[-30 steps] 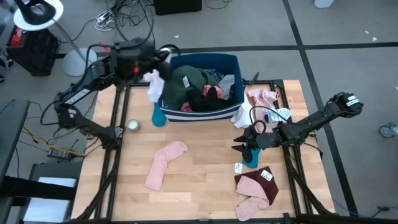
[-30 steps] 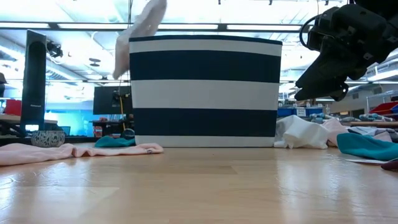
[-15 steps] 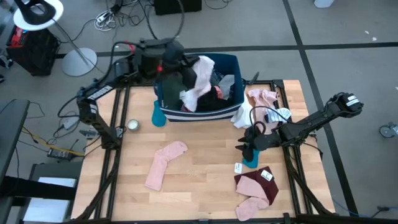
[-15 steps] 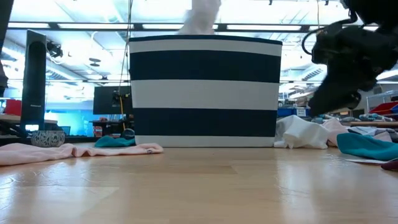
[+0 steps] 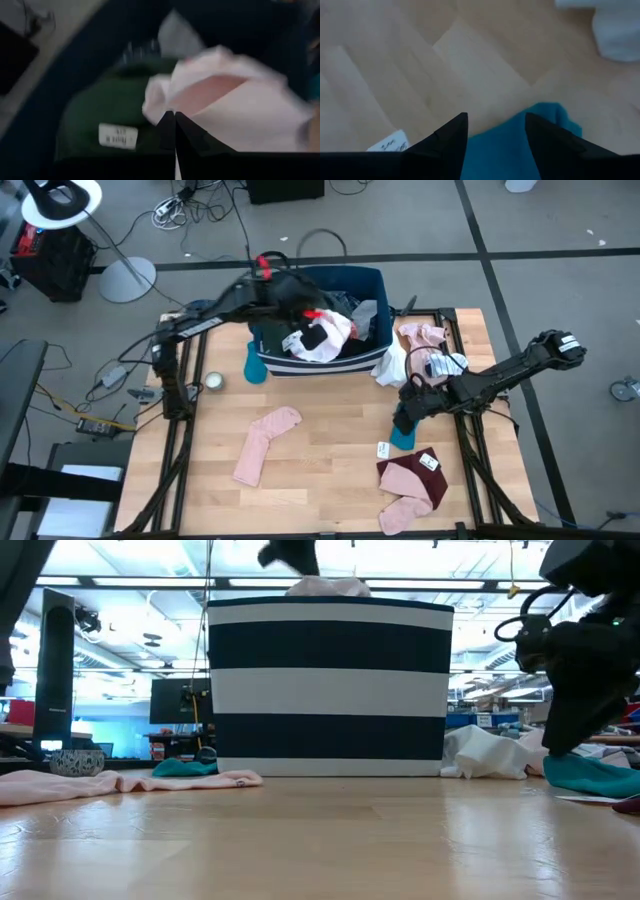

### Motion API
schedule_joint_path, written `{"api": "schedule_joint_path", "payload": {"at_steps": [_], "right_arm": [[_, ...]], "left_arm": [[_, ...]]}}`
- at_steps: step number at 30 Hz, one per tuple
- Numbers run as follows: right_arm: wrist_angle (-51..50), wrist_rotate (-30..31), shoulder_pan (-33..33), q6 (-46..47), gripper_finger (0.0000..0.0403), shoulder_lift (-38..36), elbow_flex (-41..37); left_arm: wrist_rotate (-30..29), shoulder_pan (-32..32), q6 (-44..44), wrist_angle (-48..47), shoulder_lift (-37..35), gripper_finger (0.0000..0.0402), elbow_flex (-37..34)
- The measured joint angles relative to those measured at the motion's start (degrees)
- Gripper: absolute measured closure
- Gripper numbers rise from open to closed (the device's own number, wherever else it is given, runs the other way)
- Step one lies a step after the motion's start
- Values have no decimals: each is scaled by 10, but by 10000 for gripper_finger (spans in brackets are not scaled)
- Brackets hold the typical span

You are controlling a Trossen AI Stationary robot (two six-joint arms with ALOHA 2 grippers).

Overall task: Sort clothes
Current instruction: Put the light pink underwear into the blue laundry bin

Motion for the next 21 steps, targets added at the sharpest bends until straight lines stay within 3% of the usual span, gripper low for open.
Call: {"api": "schedule_joint_path", "payload": {"at_steps": [4, 11, 21], "right_arm": [[-46, -25, 0, 25, 204, 0, 16], [-139, -7, 11, 68, 204, 0, 66], [-229, 23, 42, 166, 204, 1, 79]], "left_arm": [[0, 5, -1, -38, 44, 392, -7], [0, 6, -2, -34, 99, 356, -25], [39, 8, 32, -34, 94, 296, -25]]}}
